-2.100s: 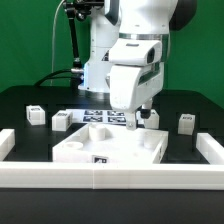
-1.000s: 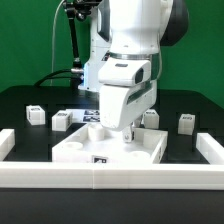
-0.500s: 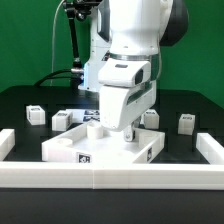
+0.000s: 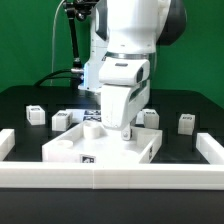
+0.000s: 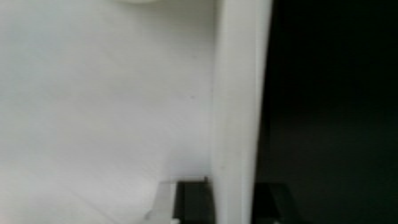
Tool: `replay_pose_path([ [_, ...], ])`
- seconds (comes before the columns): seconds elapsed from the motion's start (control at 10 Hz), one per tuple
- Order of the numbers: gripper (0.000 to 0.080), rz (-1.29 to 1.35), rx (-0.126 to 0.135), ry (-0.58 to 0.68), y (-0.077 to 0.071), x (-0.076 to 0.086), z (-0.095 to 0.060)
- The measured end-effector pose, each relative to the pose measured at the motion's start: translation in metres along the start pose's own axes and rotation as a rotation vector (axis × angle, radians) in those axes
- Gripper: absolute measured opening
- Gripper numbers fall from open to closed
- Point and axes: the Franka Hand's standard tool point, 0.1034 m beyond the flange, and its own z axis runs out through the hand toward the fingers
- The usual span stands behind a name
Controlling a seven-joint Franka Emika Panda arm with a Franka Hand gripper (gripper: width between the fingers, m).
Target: Assemble one leg
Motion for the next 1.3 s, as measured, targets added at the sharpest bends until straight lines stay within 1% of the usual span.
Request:
replay_pose_path([
  [0.1, 0.0061, -0.048, 0.004, -0.01, 0.001, -0.002, 0.0],
  [0.2, 0.0061, -0.076, 0.002, -0.014, 0.003, -0.004, -0.001],
  [0.3, 0.0061, -0.06, 0.003, -0.015, 0.003, -0.008, -0.001],
  [0.6, 0.0061, -0.061, 0.004, -0.014, 0.003, -0.007, 0.0],
  [0.7, 0.0061, -0.102, 0.0, -0.015, 0.004, -0.008, 0.0],
  [0.8, 0.0061, -0.276, -0.019, -0.013, 0.009, -0.012, 0.002],
  [0.9, 0.0061, -0.302, -0.033, -0.009, 0.01, -0.013, 0.004],
  [1.0, 0.006, -0.315, -0.033, -0.011, 0.008, -0.011, 0.004],
  [1.1, 0.006, -0.282, -0.009, -0.021, 0.004, -0.007, 0.003],
  [1.2, 0.006, -0.284, -0.015, -0.019, 0.006, -0.008, 0.003],
  [1.3, 0.006, -0.282, -0.015, -0.019, 0.006, -0.008, 0.003],
])
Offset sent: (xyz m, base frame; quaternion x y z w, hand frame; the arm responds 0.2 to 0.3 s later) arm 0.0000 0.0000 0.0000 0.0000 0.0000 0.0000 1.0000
